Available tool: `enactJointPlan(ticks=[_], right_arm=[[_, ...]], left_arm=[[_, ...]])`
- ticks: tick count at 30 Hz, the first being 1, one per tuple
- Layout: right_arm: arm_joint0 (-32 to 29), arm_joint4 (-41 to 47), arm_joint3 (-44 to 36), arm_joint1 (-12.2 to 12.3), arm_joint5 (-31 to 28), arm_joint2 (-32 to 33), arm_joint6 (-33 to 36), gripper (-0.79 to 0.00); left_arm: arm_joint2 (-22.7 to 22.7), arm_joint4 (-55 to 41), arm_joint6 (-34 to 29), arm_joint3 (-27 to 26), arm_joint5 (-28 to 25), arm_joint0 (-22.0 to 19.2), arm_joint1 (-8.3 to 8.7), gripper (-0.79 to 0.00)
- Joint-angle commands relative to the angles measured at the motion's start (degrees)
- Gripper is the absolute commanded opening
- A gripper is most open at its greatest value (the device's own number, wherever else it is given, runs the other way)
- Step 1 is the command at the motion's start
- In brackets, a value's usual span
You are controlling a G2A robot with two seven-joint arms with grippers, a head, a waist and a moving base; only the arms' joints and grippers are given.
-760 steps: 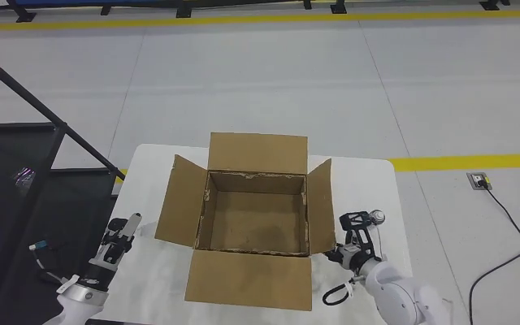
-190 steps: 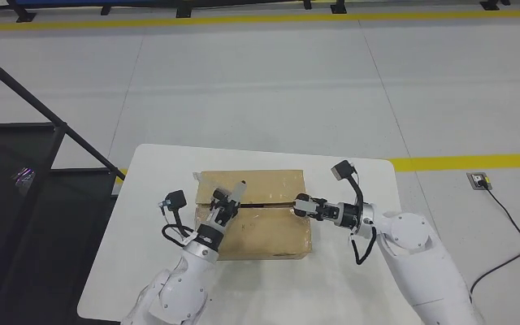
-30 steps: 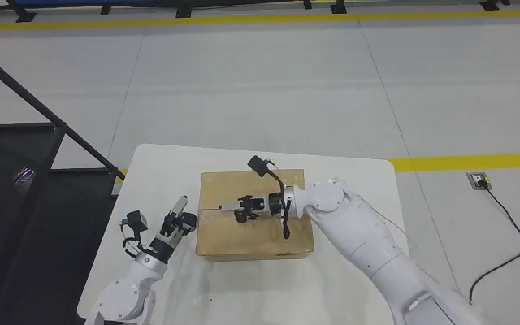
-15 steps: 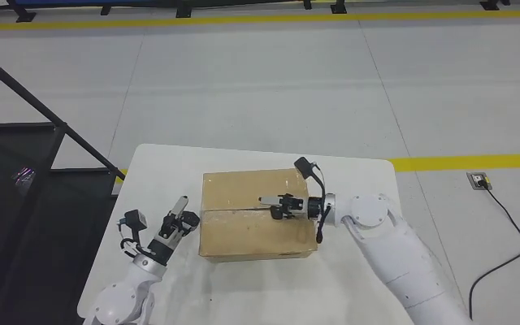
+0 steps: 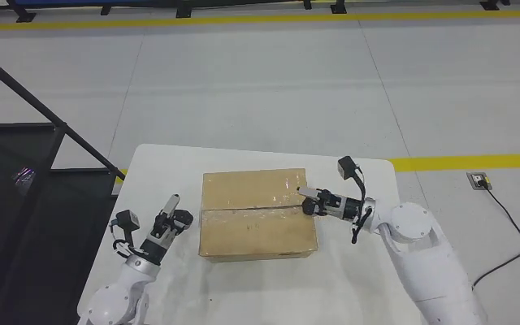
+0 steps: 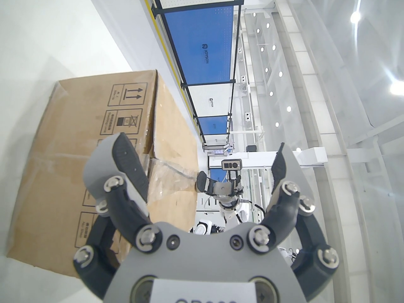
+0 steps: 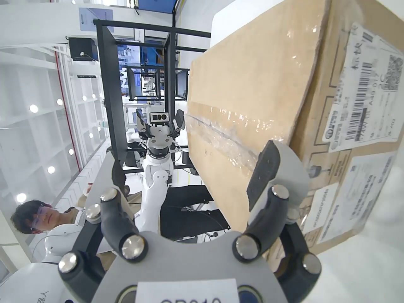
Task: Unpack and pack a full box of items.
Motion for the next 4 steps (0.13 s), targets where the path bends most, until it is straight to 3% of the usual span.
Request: enactJointPlan(ticks=[1, 4], right_arm=[[-1.4, 1.1, -1.1, 0.4, -3.1, 2.2, -0.4, 0.000], [-4.3, 2.2, -3.0, 1.2, -8.9, 6.1, -0.7, 0.000]], left_arm=[[-0.7, 0.2, 0.7, -0.6, -0.4, 0.3, 0.05, 0.000], [-1.9, 0.8, 2.3, -1.6, -1.0, 1.0, 0.12, 0.000]])
